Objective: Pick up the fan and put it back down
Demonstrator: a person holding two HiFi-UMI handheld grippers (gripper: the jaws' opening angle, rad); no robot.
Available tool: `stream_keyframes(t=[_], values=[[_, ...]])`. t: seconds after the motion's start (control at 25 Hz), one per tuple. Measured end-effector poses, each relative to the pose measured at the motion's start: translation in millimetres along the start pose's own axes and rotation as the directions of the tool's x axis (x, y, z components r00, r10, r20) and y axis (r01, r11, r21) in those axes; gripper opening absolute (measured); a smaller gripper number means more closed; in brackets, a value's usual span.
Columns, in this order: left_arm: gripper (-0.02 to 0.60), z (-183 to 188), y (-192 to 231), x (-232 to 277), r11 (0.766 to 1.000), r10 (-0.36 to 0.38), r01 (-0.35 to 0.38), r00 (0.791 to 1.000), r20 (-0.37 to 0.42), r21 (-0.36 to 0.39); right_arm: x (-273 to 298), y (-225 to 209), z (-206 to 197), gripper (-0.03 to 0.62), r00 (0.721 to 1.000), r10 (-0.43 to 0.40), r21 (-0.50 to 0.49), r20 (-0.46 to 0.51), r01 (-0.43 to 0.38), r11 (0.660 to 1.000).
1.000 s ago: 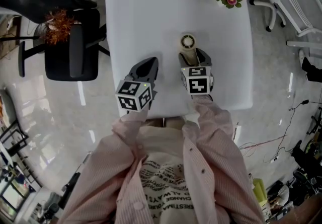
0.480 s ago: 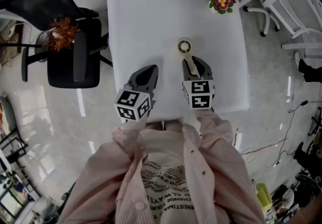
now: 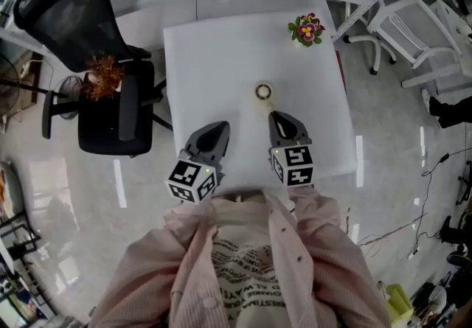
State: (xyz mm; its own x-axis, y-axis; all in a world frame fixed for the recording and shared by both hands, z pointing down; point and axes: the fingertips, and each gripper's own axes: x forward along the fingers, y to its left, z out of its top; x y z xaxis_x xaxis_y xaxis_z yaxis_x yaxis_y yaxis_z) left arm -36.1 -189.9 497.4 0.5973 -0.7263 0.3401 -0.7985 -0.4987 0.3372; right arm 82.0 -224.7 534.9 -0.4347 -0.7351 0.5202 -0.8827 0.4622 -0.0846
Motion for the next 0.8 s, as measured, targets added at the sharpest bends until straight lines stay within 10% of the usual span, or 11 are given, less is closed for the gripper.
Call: stream_keyframes(t=[0.8], values=[[0.002,95.3,-17.0,-70.5,0.989,0.007,-0.042,0.972,0.236,0.145,-98.7,13.9,117.0,0.000,0.936,0.026,0.056,0.352,-0.048,0.997]])
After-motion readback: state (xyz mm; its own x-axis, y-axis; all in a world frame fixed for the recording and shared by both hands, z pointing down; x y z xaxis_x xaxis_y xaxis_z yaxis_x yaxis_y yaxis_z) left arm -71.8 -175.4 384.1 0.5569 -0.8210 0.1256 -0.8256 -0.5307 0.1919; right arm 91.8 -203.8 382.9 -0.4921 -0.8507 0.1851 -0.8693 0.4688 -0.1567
